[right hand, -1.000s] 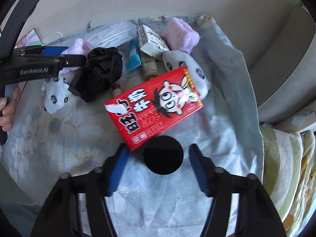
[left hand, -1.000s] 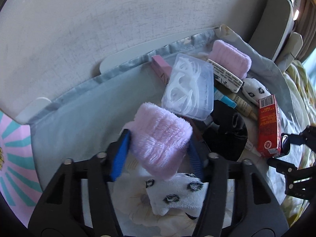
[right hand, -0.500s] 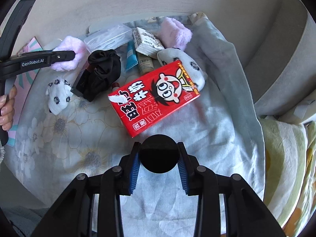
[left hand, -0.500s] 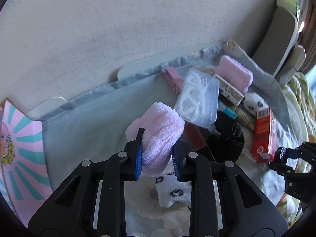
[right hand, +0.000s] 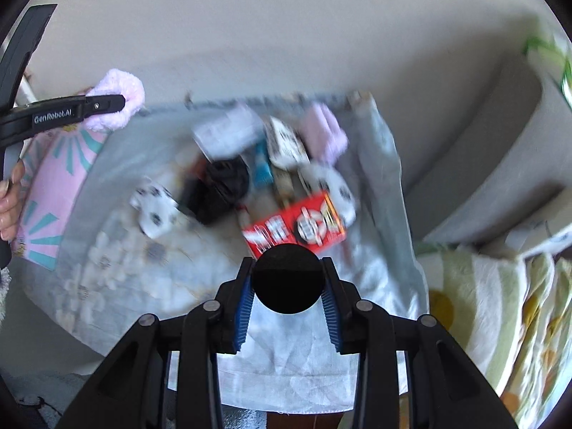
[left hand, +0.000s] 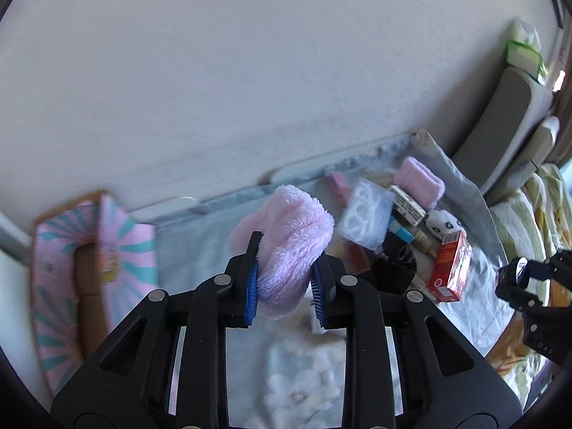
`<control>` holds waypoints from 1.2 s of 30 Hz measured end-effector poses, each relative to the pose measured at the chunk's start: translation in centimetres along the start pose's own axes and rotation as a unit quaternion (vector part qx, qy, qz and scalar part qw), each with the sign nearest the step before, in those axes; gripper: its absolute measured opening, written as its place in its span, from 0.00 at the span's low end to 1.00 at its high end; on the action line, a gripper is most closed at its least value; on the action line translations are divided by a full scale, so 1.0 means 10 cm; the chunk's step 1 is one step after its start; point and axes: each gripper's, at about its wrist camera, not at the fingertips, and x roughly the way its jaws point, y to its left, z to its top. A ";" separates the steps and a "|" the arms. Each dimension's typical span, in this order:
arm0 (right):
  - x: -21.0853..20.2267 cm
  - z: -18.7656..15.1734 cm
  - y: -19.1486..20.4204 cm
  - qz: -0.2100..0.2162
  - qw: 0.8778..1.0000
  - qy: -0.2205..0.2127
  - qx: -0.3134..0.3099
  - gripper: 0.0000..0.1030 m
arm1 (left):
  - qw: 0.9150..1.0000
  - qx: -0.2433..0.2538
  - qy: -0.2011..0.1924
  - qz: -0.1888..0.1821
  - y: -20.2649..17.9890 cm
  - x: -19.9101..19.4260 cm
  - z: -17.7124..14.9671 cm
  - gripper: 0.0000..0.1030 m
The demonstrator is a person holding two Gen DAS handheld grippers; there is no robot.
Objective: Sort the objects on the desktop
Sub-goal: 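Carry wristband and lid to the cardboard box and open both tools inside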
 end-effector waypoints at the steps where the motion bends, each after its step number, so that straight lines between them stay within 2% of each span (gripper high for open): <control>1: -0.03 0.07 0.05 0.002 1.000 -0.006 -0.011 0.32 | 1.000 -0.004 -0.002 0.010 0.04 -0.06 0.01 0.21; 9: -0.24 0.67 0.66 0.037 0.994 -0.048 -0.092 0.32 | 0.994 -0.051 -0.021 0.090 0.64 -0.61 -0.08 0.21; 12: -0.28 0.87 0.96 0.047 0.988 -0.065 -0.131 0.32 | 0.990 -0.082 -0.024 0.115 0.94 -0.79 -0.17 0.21; 16: -0.32 1.18 1.41 0.095 0.977 -0.076 -0.176 0.32 | 0.982 -0.117 -0.024 0.144 1.26 -0.96 -0.28 0.21; 20: -0.30 1.45 1.89 0.127 0.964 -0.079 -0.221 0.32 | 0.974 -0.154 -0.014 0.166 1.61 -1.07 -0.47 0.21; 24: -0.25 1.69 2.49 0.167 0.943 -0.074 -0.279 0.32 | 0.967 -0.186 0.008 0.175 1.86 -1.07 -0.69 0.21; 29: -0.03 1.87 3.20 0.193 0.917 -0.050 -0.346 0.32 | 0.960 -0.215 0.045 0.176 2.05 -0.88 -0.93 0.21; 36: 0.56 1.89 3.90 0.206 0.901 0.014 -0.380 0.32 | 0.952 -0.240 0.100 0.160 2.13 -0.41 -1.29 0.21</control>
